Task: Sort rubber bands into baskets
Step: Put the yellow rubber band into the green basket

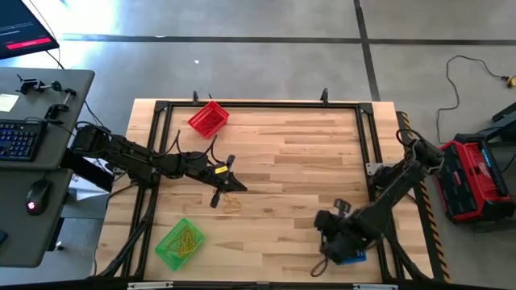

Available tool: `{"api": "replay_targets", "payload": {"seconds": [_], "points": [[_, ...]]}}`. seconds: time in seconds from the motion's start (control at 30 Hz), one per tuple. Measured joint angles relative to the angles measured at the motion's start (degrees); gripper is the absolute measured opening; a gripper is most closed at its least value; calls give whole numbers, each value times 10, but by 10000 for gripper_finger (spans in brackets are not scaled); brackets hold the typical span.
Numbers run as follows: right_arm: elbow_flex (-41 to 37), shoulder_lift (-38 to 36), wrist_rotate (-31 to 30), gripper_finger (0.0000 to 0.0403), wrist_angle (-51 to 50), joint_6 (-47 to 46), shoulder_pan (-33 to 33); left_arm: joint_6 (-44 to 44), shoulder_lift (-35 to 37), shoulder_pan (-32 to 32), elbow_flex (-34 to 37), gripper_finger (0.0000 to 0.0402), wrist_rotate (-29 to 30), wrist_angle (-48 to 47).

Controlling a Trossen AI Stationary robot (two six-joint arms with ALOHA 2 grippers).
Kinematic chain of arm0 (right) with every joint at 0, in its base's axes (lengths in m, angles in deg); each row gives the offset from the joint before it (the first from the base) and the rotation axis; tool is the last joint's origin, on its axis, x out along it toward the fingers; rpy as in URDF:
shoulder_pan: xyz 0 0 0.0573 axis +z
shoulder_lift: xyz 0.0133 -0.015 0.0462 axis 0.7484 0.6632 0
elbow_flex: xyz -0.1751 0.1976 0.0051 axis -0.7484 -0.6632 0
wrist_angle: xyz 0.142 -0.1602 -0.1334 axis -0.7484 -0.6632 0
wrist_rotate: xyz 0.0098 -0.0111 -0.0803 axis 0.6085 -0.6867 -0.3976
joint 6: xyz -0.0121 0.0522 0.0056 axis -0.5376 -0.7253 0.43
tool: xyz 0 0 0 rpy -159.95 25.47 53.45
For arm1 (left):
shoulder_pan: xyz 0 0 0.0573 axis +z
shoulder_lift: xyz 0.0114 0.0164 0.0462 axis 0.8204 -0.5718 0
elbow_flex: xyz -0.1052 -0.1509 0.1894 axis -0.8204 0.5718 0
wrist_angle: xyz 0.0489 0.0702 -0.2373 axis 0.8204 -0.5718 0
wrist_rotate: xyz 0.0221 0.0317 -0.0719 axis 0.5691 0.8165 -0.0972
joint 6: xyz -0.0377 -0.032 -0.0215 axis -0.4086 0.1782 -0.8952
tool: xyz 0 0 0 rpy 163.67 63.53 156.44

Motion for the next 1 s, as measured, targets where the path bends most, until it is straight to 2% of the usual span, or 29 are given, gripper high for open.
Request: {"api": "replay_targets", "payload": {"seconds": [0.2, 0.33, 0.47, 0.73, 0.8, 1.0], "points": [[-2, 0, -41, 1, 51, 168, -63, -27, 0, 0, 0, 0, 0, 0], [-30, -1, -43, 0, 167, 305, -111, -34, 0, -3, 0, 0, -2, -9], [-90, -11, -13, 0, 302, 400, -165, -31, 0, -6, 0, 0, -2, -17], [-195, -22, 37, 0, 514, 515, -263, -31, 0, -6, 0, 0, 0, -35], [-215, -22, 51, 0, 569, 535, -280, -31, 0, -7, 0, 0, 17, -52], [-252, -22, 58, 0, 648, 562, -305, -40, 0, -15, -27, 0, 70, -176]]}}
